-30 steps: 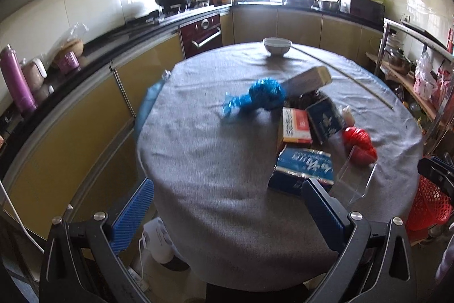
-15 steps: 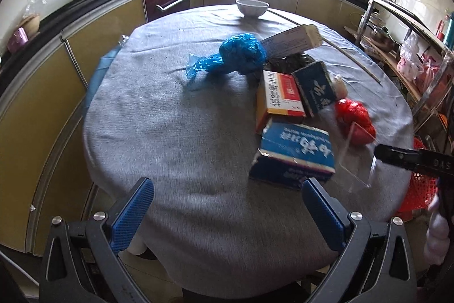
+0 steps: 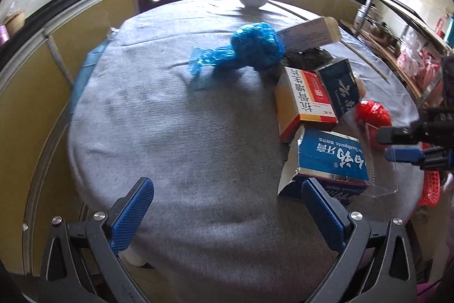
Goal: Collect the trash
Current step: 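Reach the left tool toward the toothpaste box while the right tool grasps the clear plastic tray, then grasp the blue-and-white toothpaste box with the left tool while the right tool lifts the tray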
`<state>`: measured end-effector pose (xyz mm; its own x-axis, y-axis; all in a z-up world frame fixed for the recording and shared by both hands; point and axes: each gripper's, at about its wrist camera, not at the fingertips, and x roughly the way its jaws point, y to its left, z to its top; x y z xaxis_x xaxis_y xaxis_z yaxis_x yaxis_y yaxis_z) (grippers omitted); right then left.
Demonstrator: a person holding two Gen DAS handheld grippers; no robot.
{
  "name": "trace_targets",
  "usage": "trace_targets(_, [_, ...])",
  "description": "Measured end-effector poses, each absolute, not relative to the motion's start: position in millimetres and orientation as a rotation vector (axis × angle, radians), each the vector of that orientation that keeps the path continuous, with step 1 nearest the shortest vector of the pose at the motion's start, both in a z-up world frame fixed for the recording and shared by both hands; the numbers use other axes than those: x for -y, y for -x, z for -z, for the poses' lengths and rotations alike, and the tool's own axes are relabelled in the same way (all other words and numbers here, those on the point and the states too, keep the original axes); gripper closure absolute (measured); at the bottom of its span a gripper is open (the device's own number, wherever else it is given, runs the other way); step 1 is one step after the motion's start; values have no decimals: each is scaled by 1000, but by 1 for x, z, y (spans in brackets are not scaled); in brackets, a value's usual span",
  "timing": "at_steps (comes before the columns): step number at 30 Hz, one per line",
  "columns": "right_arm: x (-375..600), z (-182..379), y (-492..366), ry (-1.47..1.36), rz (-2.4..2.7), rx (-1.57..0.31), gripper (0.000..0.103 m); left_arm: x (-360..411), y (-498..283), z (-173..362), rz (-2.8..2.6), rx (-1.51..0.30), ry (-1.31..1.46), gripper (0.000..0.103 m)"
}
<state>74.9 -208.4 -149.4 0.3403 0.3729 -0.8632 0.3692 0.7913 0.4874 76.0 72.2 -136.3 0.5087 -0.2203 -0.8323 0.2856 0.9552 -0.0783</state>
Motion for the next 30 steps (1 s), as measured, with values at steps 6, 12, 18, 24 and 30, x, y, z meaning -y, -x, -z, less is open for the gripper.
trace_targets(6, [185, 156, -93, -639, 57, -1311, 42, -59, -87, 145, 403, -1018, -94, 0])
trace_targets(12, [166, 159, -115, -576, 123, -1332, 41, -45, -91, 146, 503, -1025, -135, 0])
trace_targets(18, [158, 169, -136, -547, 174, -1314, 40, -42, -93, 148, 595, -1033, -108, 0])
trace_targets(24, [162, 174, -138, -541, 128, -1288, 42, -37, -92, 143, 668, -1014, -50, 2])
trace_targets(30, [179, 179, -125, -527, 76, -1277, 43, -34, -94, 138, 622, -1019, 2, 2])
